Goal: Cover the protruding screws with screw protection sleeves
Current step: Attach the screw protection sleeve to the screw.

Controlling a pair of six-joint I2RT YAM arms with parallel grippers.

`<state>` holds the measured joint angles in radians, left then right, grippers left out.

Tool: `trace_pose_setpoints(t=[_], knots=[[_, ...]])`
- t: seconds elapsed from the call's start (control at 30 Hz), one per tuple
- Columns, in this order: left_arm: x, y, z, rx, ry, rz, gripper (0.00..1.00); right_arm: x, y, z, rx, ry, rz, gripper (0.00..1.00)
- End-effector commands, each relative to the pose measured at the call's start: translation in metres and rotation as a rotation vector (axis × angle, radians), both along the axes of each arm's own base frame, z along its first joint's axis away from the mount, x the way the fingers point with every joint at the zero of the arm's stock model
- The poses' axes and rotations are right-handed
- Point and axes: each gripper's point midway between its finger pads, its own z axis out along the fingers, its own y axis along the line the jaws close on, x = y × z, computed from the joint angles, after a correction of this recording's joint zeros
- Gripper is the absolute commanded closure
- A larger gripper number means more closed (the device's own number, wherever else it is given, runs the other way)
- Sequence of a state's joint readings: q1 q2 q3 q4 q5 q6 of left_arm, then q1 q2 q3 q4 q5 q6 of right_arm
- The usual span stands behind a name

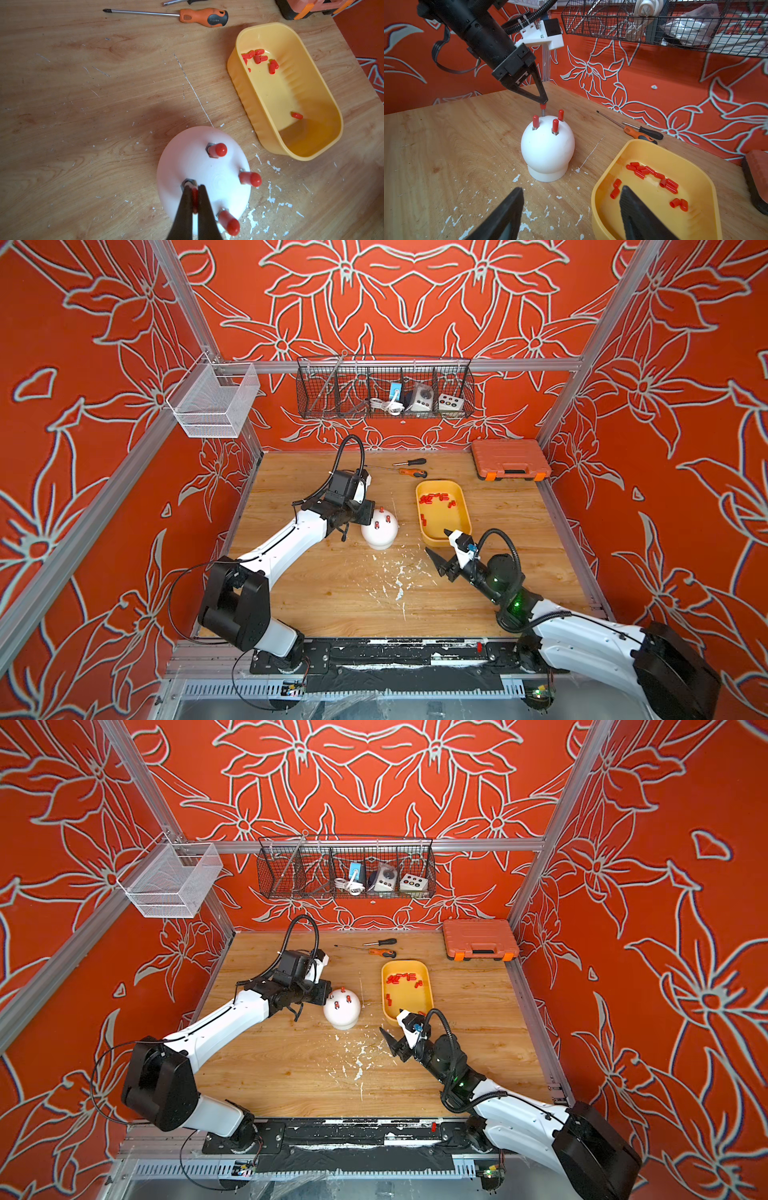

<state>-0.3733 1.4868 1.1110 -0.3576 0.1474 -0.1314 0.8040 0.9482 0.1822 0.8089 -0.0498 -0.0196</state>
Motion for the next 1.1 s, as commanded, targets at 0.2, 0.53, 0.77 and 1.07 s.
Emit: trace_pose_setpoints(t=[0.2,0.53,0.77,1.07], knots=[[-0.008,0.004,-0.017,0.027,0.050,0.001,1.00,-0.014,0.018,0.026,0.068,-0.043,0.127,0.24],[-0.006,0.003,-0.028,0.037,0.073,0.000,1.00,-0.013,0.016,0.027,0.072,-0.044,0.116,0.24],[-0.008,0.004,-0.034,0.043,0.084,0.002,1.00,-0.014,0.015,0.030,0.081,-0.051,0.117,0.24],[-0.008,0.003,-0.019,0.021,0.037,-0.003,0.88,-0.017,0.014,0.036,0.085,-0.063,0.127,0.23]])
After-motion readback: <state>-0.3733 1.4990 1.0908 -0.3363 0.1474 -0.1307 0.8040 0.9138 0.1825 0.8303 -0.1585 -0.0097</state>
